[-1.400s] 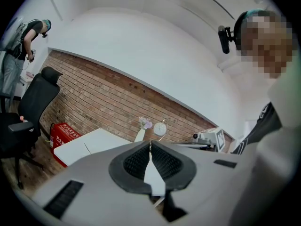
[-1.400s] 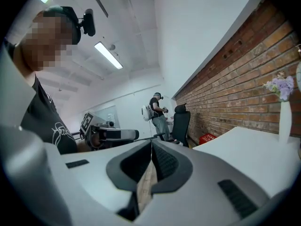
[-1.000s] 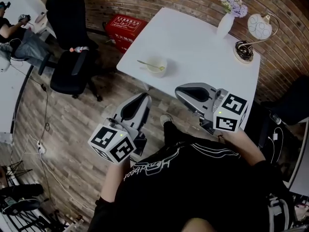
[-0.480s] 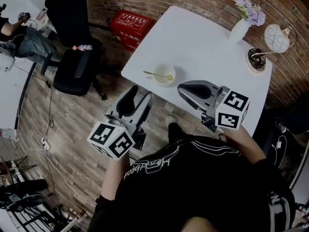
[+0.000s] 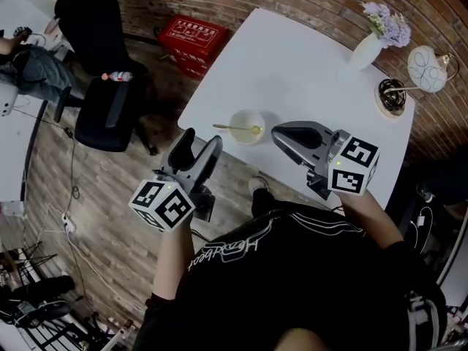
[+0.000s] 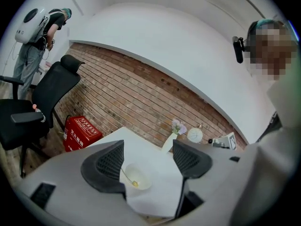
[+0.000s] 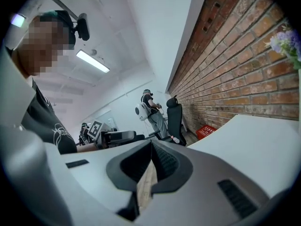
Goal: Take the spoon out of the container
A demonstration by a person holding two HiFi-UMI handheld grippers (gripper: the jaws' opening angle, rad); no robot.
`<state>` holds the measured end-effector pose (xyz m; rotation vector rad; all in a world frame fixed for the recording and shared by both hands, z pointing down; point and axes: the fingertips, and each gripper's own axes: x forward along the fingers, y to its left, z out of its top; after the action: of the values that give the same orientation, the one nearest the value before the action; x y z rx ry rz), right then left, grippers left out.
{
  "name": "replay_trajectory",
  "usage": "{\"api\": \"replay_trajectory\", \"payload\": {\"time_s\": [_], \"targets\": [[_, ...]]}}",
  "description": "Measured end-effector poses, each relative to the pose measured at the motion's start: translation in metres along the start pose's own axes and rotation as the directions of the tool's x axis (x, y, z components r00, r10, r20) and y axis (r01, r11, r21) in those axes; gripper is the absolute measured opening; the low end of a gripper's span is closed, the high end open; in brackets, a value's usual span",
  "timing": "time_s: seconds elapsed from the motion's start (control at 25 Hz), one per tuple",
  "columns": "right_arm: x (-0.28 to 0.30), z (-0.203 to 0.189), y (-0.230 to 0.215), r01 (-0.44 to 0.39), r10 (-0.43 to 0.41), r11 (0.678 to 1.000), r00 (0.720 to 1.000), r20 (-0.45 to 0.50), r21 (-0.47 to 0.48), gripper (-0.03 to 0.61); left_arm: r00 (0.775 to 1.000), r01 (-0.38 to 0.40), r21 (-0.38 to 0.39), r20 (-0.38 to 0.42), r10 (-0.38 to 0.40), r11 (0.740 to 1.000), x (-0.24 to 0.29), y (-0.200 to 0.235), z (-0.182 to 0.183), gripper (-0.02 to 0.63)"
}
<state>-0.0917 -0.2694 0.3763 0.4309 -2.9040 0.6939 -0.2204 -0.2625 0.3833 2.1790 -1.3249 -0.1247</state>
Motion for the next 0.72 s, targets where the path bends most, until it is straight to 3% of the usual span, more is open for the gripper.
{"api": "replay_trajectory", "payload": {"time_s": [0.72], "targets": [[0.000, -0.013, -0.041, 0.057, -0.055, 0.997, 0.998, -0.034, 0.050, -0.003, 0.998, -0.022, -0.035, -0.067, 0.020, 0.999, 0.041, 0.060, -0.050, 0.302]]}}
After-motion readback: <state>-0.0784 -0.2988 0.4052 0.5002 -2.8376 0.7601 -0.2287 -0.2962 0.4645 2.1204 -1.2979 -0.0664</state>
